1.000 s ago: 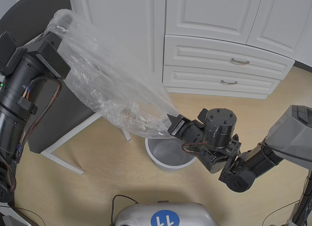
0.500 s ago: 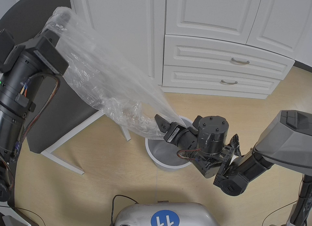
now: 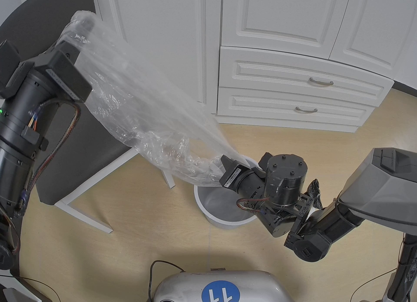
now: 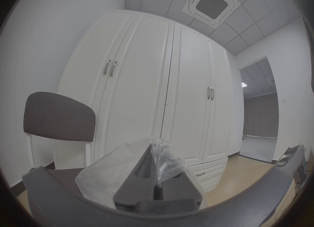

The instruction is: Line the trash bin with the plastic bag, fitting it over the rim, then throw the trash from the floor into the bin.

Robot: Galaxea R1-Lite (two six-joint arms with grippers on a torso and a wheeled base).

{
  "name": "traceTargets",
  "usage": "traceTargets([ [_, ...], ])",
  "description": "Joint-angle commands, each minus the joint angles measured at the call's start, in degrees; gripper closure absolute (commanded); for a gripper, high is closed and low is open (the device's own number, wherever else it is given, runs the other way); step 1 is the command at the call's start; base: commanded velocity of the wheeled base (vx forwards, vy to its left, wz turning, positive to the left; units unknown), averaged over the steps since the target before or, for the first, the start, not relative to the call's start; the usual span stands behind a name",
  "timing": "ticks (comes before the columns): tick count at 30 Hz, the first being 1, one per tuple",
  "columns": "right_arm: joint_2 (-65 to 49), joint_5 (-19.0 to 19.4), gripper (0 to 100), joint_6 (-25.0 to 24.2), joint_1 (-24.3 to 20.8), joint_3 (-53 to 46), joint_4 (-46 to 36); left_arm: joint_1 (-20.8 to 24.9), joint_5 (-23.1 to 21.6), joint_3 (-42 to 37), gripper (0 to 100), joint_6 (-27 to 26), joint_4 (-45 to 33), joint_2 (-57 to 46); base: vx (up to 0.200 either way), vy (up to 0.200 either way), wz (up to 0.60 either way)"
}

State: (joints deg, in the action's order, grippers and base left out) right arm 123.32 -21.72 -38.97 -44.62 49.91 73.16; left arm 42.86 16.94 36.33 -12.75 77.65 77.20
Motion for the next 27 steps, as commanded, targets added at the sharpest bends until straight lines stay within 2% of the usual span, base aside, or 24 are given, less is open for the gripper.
traceTargets([
  [1, -0.19, 0.01, 100, 0.39, 0.14, -0.07, 0.06, 0.03, 0.02, -0.29, 100, 0.01, 0.04, 0.49, 0.0, 0.0, 0.0],
  [7, -0.98, -0.07, 100, 1.0, 0.32, -0.34, 0.67, 0.2, 0.02, -0.56, 100, 0.01, 0.04, 1.2, 0.0, 0.0, 0.0],
  [12, -1.86, -0.16, 100, 4.52, 0.76, -1.04, 3.4, 0.38, 0.02, -1.17, 100, -0.08, 0.04, 1.55, 0.0, 0.0, 0.0],
  [19, -9.33, -0.42, 100, 14.98, 2.34, -5.61, 6.12, 1.61, 0.02, -2.67, 100, -1.75, 0.04, 1.46, 0.0, 0.0, 0.0],
  [21, -11.52, -0.69, 100, 16.65, 2.52, -6.58, 6.21, 3.02, 0.02, -3.19, 100, -1.75, -0.05, 1.72, 0.0, 0.0, 0.0],
  [27, -16.53, -0.78, 100, 21.75, 3.22, -9.57, 6.12, 3.28, 0.02, -3.9, 100, -1.57, -0.13, 3.3, 0.0, 0.0, 0.0],
])
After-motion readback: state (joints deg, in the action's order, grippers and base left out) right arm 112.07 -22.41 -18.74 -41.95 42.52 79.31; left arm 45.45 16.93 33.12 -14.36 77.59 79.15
